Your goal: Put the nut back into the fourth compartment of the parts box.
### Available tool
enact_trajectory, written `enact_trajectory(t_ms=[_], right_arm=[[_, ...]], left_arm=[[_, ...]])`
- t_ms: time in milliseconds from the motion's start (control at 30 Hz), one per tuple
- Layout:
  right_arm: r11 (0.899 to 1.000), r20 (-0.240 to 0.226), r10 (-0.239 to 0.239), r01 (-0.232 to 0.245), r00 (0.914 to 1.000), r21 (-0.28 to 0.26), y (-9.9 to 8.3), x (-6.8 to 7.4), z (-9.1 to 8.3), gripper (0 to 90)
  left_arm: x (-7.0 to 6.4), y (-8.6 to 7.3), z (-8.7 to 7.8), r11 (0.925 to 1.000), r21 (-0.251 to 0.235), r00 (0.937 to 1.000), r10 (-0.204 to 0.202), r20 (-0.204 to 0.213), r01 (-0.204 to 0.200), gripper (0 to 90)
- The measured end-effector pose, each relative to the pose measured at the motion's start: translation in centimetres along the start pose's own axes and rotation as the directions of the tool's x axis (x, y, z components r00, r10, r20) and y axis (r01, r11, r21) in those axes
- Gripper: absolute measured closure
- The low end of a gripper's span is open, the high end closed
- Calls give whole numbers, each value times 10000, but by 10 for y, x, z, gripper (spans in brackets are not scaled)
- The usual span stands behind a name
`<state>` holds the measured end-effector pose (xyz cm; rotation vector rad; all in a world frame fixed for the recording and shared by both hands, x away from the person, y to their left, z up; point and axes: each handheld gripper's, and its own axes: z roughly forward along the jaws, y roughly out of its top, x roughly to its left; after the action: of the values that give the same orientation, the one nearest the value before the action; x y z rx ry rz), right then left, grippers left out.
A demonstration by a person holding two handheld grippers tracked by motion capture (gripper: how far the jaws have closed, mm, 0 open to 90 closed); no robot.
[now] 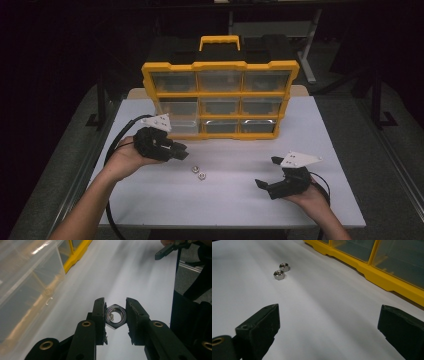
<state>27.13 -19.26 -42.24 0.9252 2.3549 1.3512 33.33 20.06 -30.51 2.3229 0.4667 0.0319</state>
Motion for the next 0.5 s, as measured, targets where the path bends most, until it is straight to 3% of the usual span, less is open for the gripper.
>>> enact_trajectory(t_ms=[500], right_arm=[[10000, 31, 23, -23, 10000, -15, -1, -1, 0, 34]], left_arm=[[5, 24, -26, 9998, -200, 10000, 16, 77, -14, 706]])
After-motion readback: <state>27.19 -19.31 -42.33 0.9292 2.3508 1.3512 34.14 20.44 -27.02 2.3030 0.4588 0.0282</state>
